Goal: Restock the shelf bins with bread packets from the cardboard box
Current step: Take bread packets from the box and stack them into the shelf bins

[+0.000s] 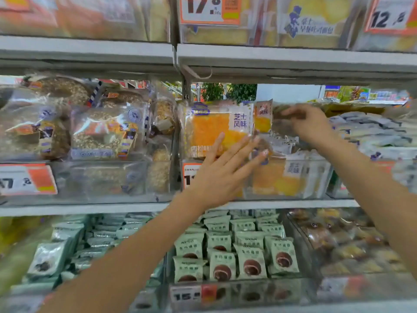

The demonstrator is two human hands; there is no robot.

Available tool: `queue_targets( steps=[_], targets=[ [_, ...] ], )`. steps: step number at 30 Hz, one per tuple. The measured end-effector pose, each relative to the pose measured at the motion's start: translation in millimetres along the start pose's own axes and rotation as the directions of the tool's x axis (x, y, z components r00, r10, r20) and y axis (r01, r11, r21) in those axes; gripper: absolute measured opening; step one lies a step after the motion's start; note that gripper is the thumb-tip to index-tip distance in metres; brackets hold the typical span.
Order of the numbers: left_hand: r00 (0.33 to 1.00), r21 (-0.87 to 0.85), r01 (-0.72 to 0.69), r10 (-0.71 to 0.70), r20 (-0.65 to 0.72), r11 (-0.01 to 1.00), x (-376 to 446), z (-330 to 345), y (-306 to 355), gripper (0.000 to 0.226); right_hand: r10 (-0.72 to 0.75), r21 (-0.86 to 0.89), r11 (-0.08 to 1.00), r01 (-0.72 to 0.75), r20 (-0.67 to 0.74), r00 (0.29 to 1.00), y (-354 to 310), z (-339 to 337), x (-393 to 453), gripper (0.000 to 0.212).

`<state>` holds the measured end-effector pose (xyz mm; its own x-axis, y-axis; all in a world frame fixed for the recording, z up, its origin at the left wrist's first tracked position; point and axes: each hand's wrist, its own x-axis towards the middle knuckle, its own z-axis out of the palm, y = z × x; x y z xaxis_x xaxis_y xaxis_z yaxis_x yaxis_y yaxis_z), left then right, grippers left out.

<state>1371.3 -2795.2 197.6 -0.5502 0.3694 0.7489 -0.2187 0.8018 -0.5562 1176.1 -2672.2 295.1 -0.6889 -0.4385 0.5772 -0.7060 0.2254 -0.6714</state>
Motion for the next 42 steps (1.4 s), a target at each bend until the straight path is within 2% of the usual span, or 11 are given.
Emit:
queue_targets(
  steps=[5, 9, 12, 14, 16, 18, 20, 24, 29, 35, 42],
  targets=[
    [0.996, -0.271, -0.088, 0.076, -0.055, 0.959, -87.6, -23.8, 96.2, 0.02, -0.281, 0.067, 0.942, 0.329, -0.381, 0.881, -0.7, 11.5, -179.5, 0.027],
    [0.977, -0.43, 0.076, 0.02, 0.215, 0.899, -184.6, -31.0, 178.5, 0.015, -0.226, 0.089, 0.968, 0.235, -0.094, 0.969, 56.4, 70.5, -322.9, 0.021],
    [0.811, -0.496, 0.26, 0.091, 0.578, 0.829, -263.3, -45.8, 229.5, 0.028, -0.086, -0.06, 0.993, 0.107, 0.278, 0.957, 117.7, 109.8, -409.9, 0.024],
    [0.583, -0.4, 0.409, 0.102, 0.806, 0.82, -308.4, -60.0, 250.7, 0.034, 0.094, -0.252, 0.966, 0.062, 0.563, 0.821, 152.7, 128.1, -451.0, 0.023],
    [0.377, -0.298, 0.509, 0.103, 0.921, 0.808, -351.7, -65.6, 267.9, 0.044, 0.357, -0.463, 0.884, 0.072, 0.765, 0.536, 188.9, 144.3, -482.4, 0.019],
    [0.186, -0.185, 0.589, 0.091, 0.978, 0.787, -379.5, -70.0, 277.2, 0.045, 0.573, -0.612, 0.782, 0.122, 0.782, 0.245, 212.3, 156.4, -506.3, 0.044],
    [0.059, -0.066, 0.676, 0.036, 0.998, 0.734, -398.8, -69.7, 282.6, 0.041, 0.668, -0.677, 0.719, 0.158, 0.736, 0.111, 222.2, 167.2, -523.0, 0.067],
    [-0.039, 0.029, 0.774, 0.002, 0.999, 0.632, -422.0, -65.2, 288.8, 0.034, 0.582, -0.591, 0.78, 0.205, 0.806, 0.108, 228.0, 200.8, -542.2, 0.079],
    [-0.102, 0.105, 0.858, -0.033, 0.994, 0.502, -443.7, -64.7, 288.3, 0.034, 0.518, -0.551, 0.826, 0.12, 0.826, 0.222, 247.1, 254.1, -548.7, 0.068],
    [-0.192, 0.187, 0.909, -0.023, 0.981, 0.373, -456.3, -65.1, 288.9, 0.026, 0.589, -0.591, 0.793, 0.145, 0.806, 0.066, 271.0, 278.8, -551.1, 0.057],
    [-0.231, 0.215, 0.931, 0.018, 0.973, 0.295, -458.3, -65.1, 299.7, 0.025, 0.556, -0.552, 0.778, 0.301, 0.827, 0.079, 270.7, 267.6, -545.1, 0.047]
  ],
)
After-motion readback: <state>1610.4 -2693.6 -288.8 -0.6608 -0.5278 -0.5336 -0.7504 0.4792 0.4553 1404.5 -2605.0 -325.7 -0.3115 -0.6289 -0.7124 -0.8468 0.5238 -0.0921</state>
